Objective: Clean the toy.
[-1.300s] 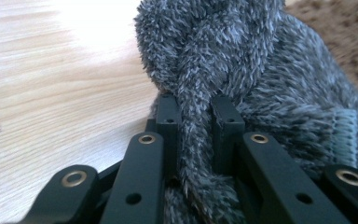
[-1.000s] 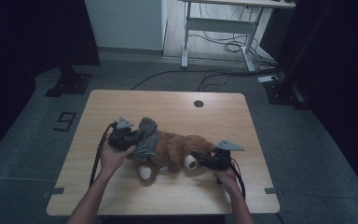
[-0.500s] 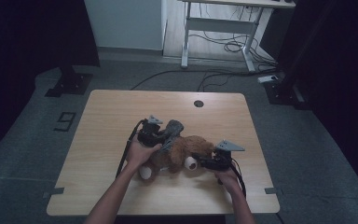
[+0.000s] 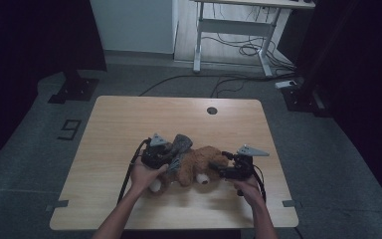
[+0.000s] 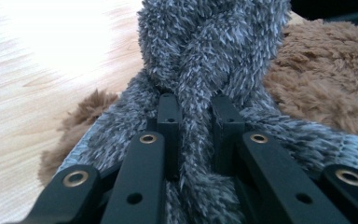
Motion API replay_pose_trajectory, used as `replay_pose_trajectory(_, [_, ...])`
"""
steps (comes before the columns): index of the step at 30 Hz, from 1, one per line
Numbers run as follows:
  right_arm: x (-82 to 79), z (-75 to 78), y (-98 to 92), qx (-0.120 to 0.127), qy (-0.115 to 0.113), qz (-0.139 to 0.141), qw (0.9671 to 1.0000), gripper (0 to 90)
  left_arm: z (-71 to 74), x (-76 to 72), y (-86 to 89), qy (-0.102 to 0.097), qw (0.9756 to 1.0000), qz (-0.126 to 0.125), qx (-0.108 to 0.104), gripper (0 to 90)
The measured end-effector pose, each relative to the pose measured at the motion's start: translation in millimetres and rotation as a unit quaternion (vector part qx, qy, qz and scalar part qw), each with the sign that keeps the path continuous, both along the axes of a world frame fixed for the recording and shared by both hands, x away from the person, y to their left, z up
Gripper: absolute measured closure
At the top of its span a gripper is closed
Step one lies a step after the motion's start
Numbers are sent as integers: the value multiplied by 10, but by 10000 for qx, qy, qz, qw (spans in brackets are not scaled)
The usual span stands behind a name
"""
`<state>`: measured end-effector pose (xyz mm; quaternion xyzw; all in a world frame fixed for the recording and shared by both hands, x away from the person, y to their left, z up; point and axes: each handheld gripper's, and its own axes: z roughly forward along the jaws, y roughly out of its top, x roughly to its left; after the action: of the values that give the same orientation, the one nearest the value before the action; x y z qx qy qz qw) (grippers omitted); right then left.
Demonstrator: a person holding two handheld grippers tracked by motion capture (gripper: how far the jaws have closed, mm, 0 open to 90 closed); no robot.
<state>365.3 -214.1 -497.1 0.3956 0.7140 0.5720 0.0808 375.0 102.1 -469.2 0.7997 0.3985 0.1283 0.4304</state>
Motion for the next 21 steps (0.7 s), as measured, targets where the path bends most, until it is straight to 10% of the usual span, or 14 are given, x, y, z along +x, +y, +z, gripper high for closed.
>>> replay_pose_trajectory(5, [-26,97,39,-172,-81,-121,9997,82,-10,-164,0,-163,9999,-44,24,769])
replay_pose_trajectory(18, [51,-199,154,-605,860,359,9938,0,-52,-471,59,-280,9994,-201,-93,768])
replay_pose_trajectory(21, [11,-243,165,-621,918,626,9919,123,-75,-585,83,-399,9990,-161,-90,767])
